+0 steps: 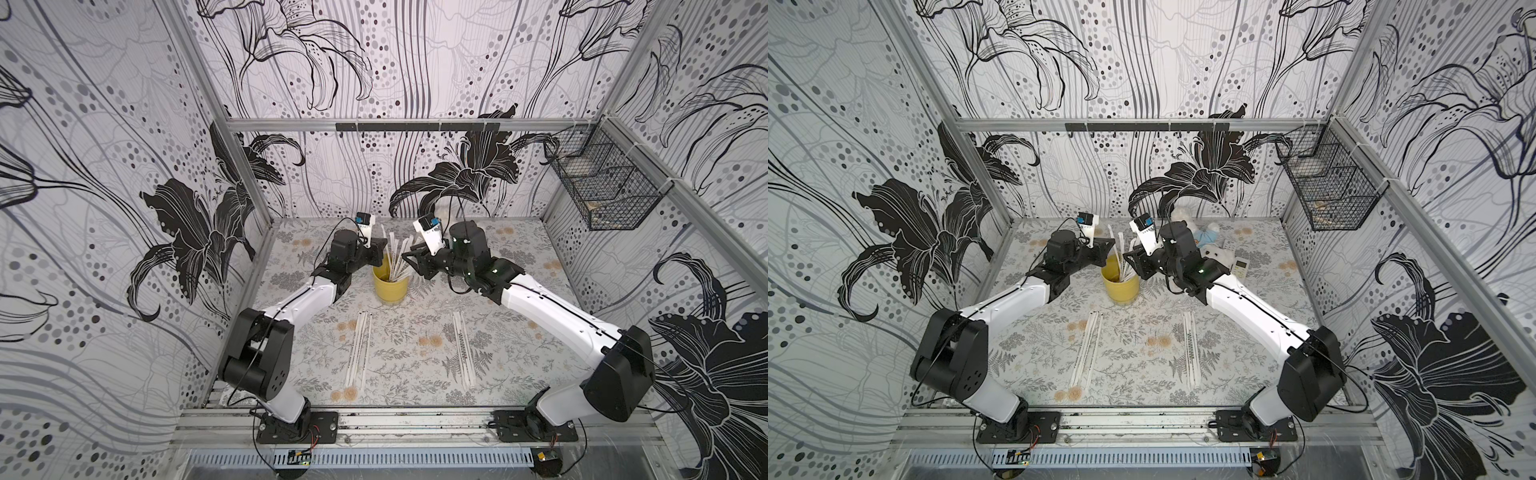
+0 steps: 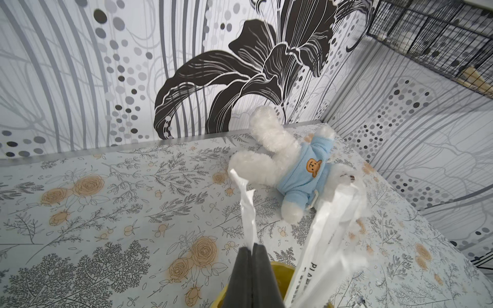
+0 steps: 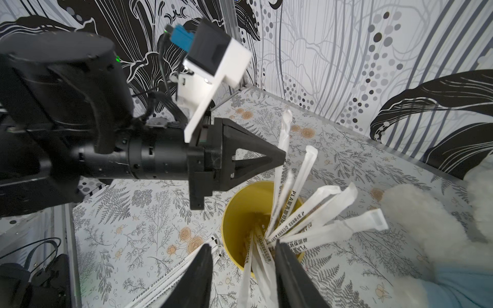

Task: Take the straws out of the storage container
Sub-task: Pick up the straw from the container.

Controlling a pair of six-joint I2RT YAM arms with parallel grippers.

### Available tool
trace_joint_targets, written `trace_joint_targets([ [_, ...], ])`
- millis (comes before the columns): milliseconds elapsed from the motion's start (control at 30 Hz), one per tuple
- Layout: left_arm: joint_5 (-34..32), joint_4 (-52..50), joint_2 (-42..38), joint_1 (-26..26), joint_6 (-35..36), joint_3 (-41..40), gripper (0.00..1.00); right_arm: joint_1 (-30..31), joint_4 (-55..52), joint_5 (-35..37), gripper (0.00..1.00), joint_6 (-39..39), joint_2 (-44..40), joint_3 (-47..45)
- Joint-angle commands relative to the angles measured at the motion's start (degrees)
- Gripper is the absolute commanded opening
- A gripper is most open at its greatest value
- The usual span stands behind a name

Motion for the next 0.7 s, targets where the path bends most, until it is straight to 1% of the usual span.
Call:
trace_joint_targets([
  [0,-0.55,-0.05,-4.51,0.43,-0.52,0.13,0.0,0.58,-0.85,0.05,0.42,-0.65,-1.07,2.23],
  [167,-2.61,-2.71,-8.87,0.37,0.44,-0.11,0.0,1.55,-0.64,0.46,0.42,-0.64,-1.92,2.43],
  [333,-4.74,0.62,-12.2,0.31,1.53,-2.23,0.0,2.75,-0.37,1.48,0.42,-0.64,-2.45,2.34],
  [500,-4.3,3.67,-14.81,0.17,1.69,-2.66,0.0,3.92,-0.59,2.92,0.42,-0.64,-3.16,2.78],
  [667,-6.34,2.28,-18.83,-0.87,2.11,-1.66,0.0,4.69,-0.79,4.22,0.42,-0.38,-4.84,2.96],
])
